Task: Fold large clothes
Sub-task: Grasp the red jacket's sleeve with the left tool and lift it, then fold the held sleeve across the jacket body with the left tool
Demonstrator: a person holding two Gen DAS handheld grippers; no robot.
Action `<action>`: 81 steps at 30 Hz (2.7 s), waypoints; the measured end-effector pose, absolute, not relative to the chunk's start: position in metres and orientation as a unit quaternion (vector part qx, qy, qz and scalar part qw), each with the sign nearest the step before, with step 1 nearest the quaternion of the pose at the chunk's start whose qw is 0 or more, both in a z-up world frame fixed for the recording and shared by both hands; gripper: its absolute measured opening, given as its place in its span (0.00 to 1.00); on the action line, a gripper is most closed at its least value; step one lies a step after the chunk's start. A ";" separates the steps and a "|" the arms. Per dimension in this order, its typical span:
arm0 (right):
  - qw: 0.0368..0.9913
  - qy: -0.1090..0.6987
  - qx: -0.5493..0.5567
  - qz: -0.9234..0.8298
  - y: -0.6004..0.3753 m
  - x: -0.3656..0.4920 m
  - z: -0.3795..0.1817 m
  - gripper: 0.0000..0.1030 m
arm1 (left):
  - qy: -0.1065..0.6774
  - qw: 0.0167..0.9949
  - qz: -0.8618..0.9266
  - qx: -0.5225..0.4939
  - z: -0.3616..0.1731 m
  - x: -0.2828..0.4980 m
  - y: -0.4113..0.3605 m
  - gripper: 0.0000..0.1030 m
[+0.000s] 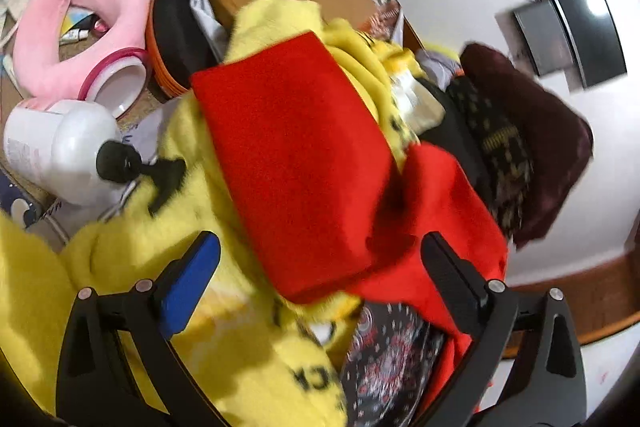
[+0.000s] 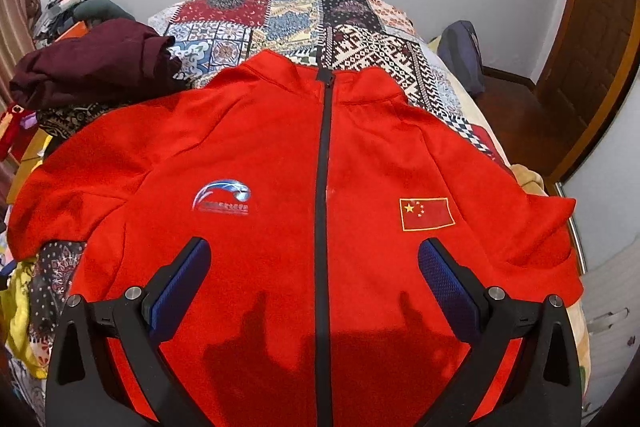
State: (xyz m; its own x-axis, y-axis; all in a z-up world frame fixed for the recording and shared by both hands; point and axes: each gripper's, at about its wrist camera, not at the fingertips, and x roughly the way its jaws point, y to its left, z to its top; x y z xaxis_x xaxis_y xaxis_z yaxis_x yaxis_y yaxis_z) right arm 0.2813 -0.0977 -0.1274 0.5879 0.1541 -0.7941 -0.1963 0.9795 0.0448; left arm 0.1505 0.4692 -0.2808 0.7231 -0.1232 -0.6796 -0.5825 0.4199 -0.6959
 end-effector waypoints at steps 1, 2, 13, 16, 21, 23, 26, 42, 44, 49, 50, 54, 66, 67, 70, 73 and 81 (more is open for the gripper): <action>0.890 0.445 -0.025 0.097 -0.096 0.282 -0.129 1.00 | 0.337 0.767 0.146 -0.526 -0.283 0.151 0.475 0.91; 0.888 0.448 -0.026 0.096 -0.095 0.284 -0.131 1.00 | 0.331 0.763 0.143 -0.536 -0.286 0.154 0.480 0.88; 0.889 0.447 -0.043 0.088 -0.087 0.281 -0.130 1.00 | 0.366 0.795 0.190 -0.445 -0.272 0.189 0.483 0.46; 0.890 0.444 -0.045 0.091 -0.085 0.279 -0.127 1.00 | 0.381 0.822 0.222 -0.362 -0.248 0.198 0.466 0.22; 0.894 0.434 -0.043 0.099 -0.083 0.274 -0.118 1.00 | 0.347 0.865 0.231 -0.279 -0.190 0.201 0.436 0.06; 0.897 0.428 -0.042 0.101 -0.084 0.271 -0.113 1.00 | 0.317 0.884 0.227 -0.257 -0.160 0.198 0.425 0.05; 0.901 0.420 -0.039 0.105 -0.087 0.269 -0.106 1.00 | 0.271 0.912 0.205 -0.228 -0.112 0.199 0.399 0.05; 0.909 0.397 -0.021 0.126 -0.115 0.275 -0.093 1.00 | 0.197 0.966 0.040 -0.163 0.004 0.290 0.223 0.05; 0.908 0.399 -0.015 0.126 -0.121 0.279 -0.095 1.00 | 0.210 0.965 0.019 -0.156 -0.001 0.308 0.199 0.05; 0.904 0.409 0.011 0.127 -0.136 0.283 -0.103 1.00 | 0.256 0.955 -0.038 -0.142 -0.025 0.359 0.136 0.05; 0.903 0.412 0.015 0.125 -0.140 0.284 -0.106 1.00 | 0.268 0.952 -0.050 -0.138 -0.032 0.369 0.123 0.05; 0.900 0.421 0.025 0.111 -0.154 0.290 -0.114 1.00 | 0.313 0.937 -0.096 -0.124 -0.065 0.402 0.070 0.05; 0.889 0.449 0.041 0.078 -0.188 0.302 -0.141 1.00 | 0.473 0.864 -0.171 -0.015 -0.184 0.434 -0.059 0.05; 0.888 0.451 0.041 0.077 -0.190 0.302 -0.143 1.00 | 0.486 0.856 -0.177 -0.005 -0.193 0.433 -0.064 0.05; 0.884 0.460 0.041 0.075 -0.192 0.302 -0.148 1.00 | 0.512 0.838 -0.187 0.014 -0.211 0.429 -0.074 0.06; 0.883 0.463 0.039 0.069 -0.192 0.301 -0.148 1.00 | 0.535 0.822 -0.193 0.017 -0.219 0.422 -0.076 0.24; 0.885 0.458 0.035 0.077 -0.186 0.297 -0.134 1.00 | 0.508 0.838 -0.196 0.032 -0.179 0.390 -0.051 0.58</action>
State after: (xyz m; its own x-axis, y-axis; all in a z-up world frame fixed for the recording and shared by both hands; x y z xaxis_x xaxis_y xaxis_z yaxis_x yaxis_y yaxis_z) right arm 0.2974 -0.1856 -0.1342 0.5694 0.1687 -0.8045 -0.1040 0.9856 0.1331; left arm 0.3904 -0.0506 -0.1795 0.4068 -0.2966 -0.8640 0.3617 0.9208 -0.1458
